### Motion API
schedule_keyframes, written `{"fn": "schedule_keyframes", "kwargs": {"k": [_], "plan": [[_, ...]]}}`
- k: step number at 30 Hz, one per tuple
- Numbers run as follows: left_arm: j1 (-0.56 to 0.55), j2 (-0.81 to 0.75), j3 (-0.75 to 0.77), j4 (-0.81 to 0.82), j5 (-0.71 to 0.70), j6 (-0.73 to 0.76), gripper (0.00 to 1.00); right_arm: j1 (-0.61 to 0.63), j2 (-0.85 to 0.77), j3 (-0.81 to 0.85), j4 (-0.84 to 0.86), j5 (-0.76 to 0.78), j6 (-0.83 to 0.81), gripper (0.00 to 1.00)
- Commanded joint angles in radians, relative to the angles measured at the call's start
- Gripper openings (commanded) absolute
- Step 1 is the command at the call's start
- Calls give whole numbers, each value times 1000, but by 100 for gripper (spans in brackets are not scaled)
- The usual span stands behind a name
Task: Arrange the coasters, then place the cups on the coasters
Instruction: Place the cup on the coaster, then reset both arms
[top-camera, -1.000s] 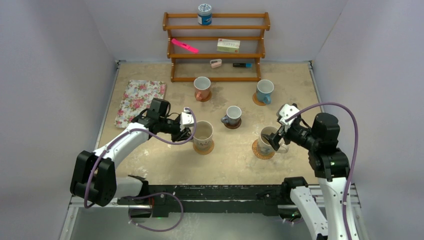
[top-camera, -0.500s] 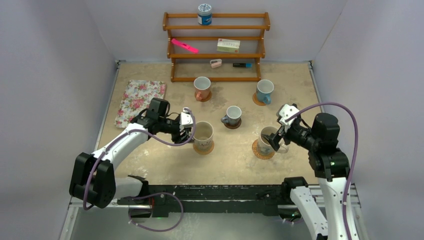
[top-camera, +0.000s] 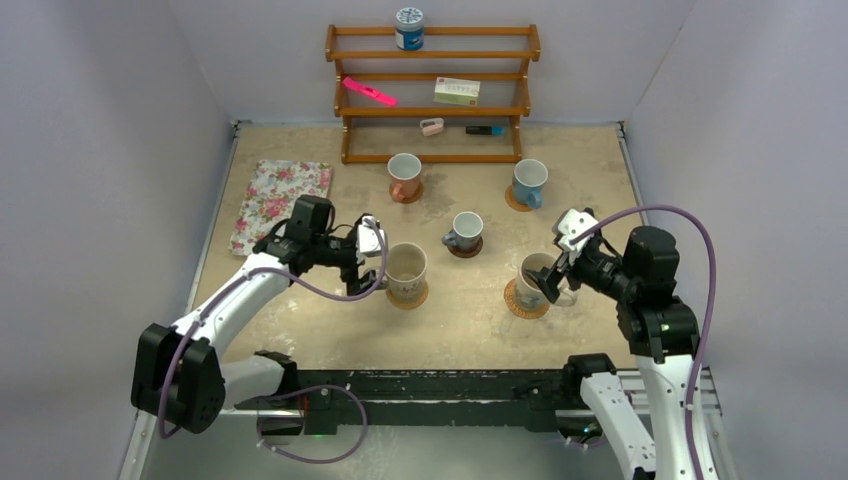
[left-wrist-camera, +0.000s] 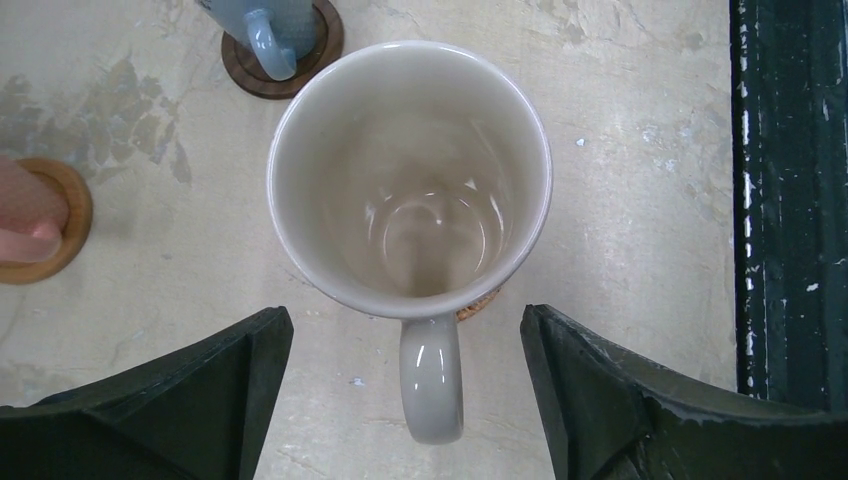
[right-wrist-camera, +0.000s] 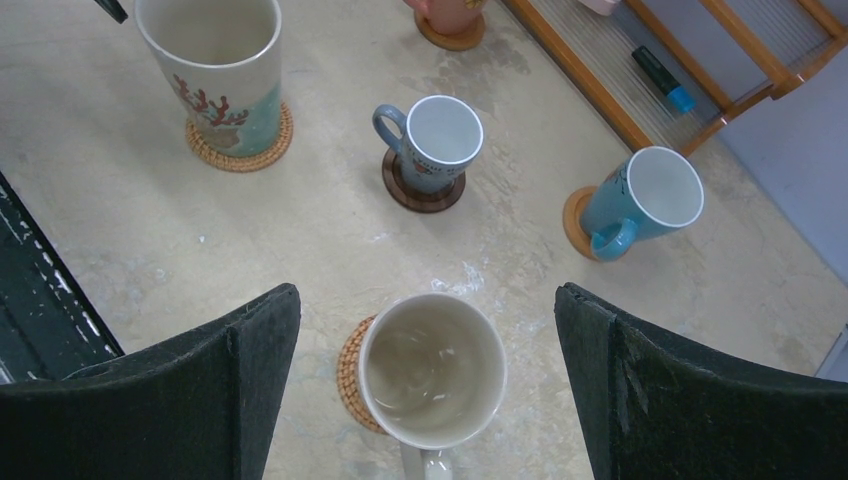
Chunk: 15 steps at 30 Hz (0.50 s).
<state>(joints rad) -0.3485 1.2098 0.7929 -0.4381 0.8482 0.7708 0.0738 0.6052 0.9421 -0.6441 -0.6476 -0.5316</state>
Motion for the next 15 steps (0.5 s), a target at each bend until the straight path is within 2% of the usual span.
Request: {"fn": "schedule_keyframes", "kwargs": {"k": [1, 8, 15], "plan": [[-3, -66, 47, -18, -12, 28, 90, 3, -14, 9, -2, -28, -8, 99], [7, -178, 54, -41, -77, -2, 93, 3, -4, 34, -41, -7, -3, 99], [43, -318, 20, 14, -179, -148, 95, 3, -94, -1, -76, 48, -6, 99]]}}
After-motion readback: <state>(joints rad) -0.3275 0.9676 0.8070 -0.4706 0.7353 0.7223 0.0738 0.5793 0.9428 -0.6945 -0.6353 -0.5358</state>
